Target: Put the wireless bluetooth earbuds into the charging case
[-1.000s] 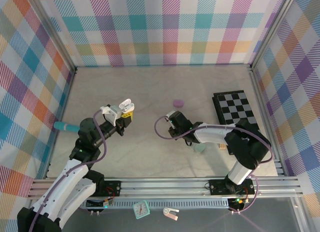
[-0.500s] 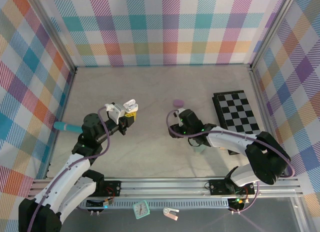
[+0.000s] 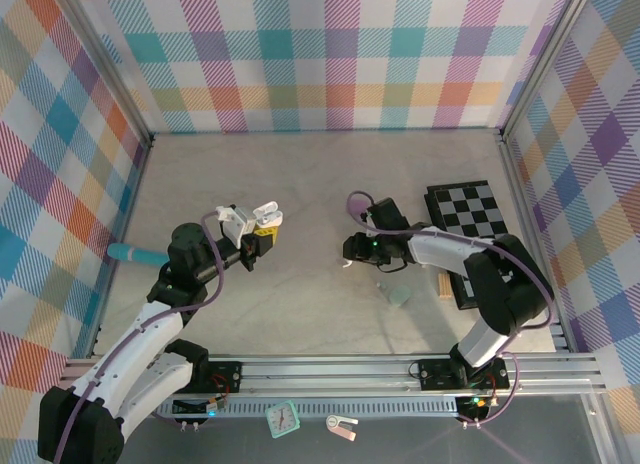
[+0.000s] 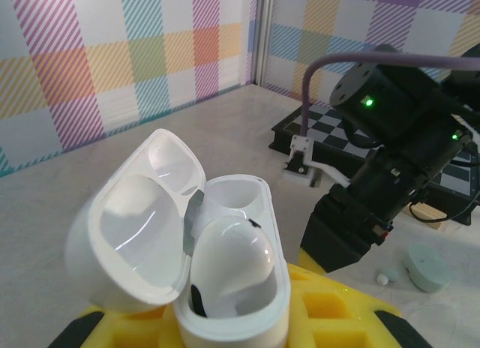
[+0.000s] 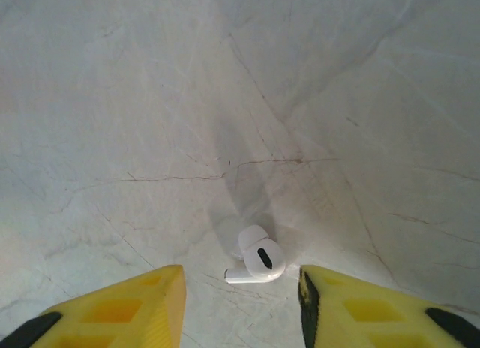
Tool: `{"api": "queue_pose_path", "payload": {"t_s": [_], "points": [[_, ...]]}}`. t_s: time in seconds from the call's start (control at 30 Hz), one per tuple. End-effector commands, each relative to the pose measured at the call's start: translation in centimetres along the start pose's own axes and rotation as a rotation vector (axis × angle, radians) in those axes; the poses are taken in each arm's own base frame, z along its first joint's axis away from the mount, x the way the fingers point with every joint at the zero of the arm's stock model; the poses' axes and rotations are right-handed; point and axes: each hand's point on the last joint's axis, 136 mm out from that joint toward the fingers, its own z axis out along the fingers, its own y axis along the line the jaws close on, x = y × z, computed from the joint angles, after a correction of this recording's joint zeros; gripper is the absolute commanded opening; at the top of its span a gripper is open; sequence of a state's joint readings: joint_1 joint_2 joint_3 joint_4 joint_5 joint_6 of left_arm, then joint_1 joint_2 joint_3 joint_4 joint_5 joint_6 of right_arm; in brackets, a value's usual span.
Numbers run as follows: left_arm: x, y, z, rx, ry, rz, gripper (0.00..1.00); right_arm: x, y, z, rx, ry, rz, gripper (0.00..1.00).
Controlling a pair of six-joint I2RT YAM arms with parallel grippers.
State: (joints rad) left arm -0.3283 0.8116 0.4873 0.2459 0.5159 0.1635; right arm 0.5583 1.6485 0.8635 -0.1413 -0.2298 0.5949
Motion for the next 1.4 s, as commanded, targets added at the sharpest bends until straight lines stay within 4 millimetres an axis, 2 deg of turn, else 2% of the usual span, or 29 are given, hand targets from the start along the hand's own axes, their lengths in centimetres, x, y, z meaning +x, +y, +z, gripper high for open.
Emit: {"api": "queue_pose_path", "payload": {"t_s": [0.0,0.4,0.7,0.83,1.1,1.37], "points": [[-2.8,-0.3,-0.3,0.022,-0.081,0.034,0.02,0.4,0.4,0.4,-0.017,0.048,0.011,0.43],[-2.7,-0.5,-0.2,0.037,-0.078,0.029,0.03,1.2,0.1,2.0,-0.039,0.095,0.017,0.36],[-2.7,-0.6,-0.3,0.039,-0.081,0.027,0.02,1.3,-0.2,2.7,-0.040,0.097,0.012,0.25],[-2.7,-0.6,-0.3,0.039,-0.079,0.026,0.03,1.6,-0.6,3.1,-0.028,0.114,0.013,0.25],[-2.7,-0.6,-0.2,0.043,-0.080,0.024,0.03,1.9,-1.5,3.5,0.004,0.124,-0.003,0.25],[-2.6,-0.6,-0.1,0.047,-0.075,0.021,0.03,1.7,-1.2,3.2,0.002,0.120,-0.020,0.18]]}}
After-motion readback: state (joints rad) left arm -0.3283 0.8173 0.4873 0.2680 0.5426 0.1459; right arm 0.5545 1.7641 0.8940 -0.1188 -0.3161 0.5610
